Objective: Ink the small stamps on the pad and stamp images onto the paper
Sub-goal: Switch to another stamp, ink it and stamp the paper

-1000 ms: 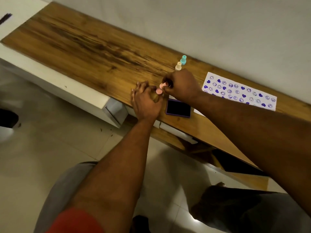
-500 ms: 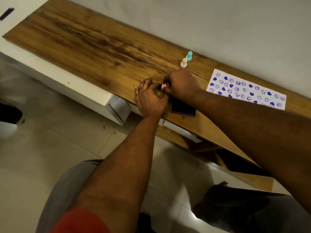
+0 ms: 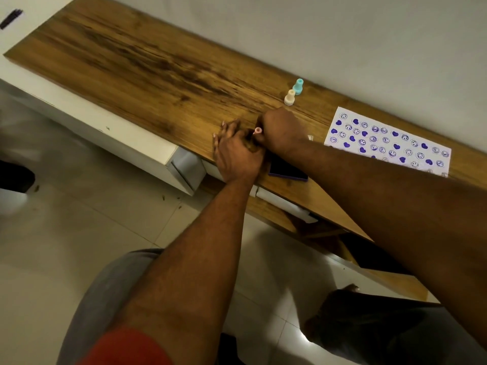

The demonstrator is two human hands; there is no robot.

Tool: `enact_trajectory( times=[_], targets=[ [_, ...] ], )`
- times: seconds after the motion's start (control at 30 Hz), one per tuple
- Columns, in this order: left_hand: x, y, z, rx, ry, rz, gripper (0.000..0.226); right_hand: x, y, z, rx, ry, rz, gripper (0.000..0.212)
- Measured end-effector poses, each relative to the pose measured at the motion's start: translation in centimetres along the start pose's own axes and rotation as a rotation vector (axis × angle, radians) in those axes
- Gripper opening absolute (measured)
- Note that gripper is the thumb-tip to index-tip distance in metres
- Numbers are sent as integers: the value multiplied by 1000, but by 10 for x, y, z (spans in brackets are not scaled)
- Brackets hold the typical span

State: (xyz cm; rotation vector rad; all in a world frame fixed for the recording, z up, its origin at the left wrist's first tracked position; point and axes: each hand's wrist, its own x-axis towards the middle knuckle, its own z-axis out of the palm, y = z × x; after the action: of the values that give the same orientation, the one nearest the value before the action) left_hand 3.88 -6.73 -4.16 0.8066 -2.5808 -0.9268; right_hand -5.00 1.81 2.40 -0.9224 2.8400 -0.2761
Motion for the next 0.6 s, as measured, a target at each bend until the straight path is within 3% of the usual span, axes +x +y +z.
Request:
enact_trajectory(
  times=[0.17,0.27,0.37,0.6],
  targets=[
    [0,-1,3,-13,37,0,43,-1,9,1,165,28,3,44],
    [1,-2,5,-28,66,8,51,7,32,-15,207,181,8,47],
    [1,-3,5,-44,78,-8,61,22,58,-30,34,275,48,34],
    [-8,2,3,-129,142,-24,82,41,78,-30,-280,196,47,38]
  ],
)
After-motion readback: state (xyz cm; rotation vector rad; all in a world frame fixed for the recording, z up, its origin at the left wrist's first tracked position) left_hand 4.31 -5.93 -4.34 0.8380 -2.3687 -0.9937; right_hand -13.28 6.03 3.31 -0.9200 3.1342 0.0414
